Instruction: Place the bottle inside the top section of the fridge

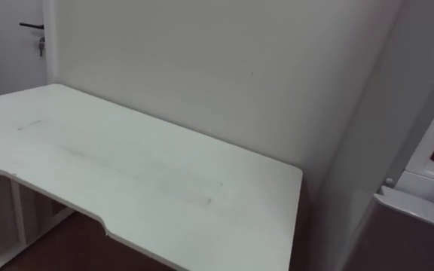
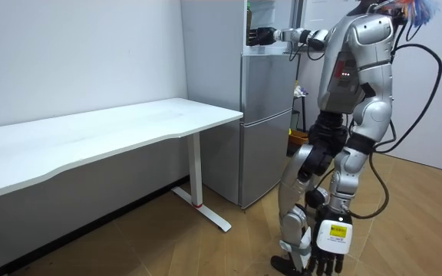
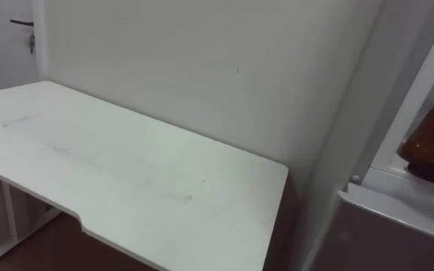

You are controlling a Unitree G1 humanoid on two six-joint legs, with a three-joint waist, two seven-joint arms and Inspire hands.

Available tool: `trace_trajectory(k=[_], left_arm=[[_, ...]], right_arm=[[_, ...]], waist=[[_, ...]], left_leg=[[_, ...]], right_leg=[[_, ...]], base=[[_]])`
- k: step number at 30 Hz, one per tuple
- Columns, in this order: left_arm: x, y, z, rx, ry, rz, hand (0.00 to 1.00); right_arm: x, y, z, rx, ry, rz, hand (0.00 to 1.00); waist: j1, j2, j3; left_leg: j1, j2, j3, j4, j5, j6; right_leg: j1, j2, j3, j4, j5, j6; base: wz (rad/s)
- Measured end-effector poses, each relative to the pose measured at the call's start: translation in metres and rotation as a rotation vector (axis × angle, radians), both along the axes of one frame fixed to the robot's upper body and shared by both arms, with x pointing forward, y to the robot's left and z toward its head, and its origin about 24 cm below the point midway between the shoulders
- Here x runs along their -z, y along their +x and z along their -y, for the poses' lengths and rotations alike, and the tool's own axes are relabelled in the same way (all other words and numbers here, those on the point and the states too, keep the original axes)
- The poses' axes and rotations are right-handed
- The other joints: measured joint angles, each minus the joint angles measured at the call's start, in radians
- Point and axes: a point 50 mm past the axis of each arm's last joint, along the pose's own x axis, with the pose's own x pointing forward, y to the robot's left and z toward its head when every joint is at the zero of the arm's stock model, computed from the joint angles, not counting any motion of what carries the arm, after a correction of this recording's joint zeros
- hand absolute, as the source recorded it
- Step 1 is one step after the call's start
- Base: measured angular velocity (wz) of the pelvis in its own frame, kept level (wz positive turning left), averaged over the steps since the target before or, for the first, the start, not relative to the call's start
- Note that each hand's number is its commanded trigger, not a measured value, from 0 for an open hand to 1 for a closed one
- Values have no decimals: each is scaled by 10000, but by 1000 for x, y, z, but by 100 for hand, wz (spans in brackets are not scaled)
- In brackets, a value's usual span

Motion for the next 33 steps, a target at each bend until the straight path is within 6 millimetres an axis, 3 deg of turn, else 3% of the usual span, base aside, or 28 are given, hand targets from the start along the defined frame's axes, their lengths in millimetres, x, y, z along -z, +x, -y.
trace_trajectory(k=[11,26,33], left_arm=[[1,3,4,148,118,393,0],[2,6,7,-177,117,844,0],[2,5,8,-139,349,770,0]], right_arm=[[-3,2,-7,-656,0,198,0],[-8,-4,-20,-1401,-418,492,0],[-8,-11,-28,-1441,-1303,359,0]], waist=[[-455,88,2],[-763,33,-13],[-819,165,-6]], left_leg=[[359,-123,104,-239,-20,120],[216,-42,251,-136,-219,217],[362,-51,318,-158,-262,300]], right_leg=[[260,-96,46,3,-63,133],[65,-114,165,273,-21,187],[38,-139,516,381,27,269]], base=[[-1],[-4],[-4]])
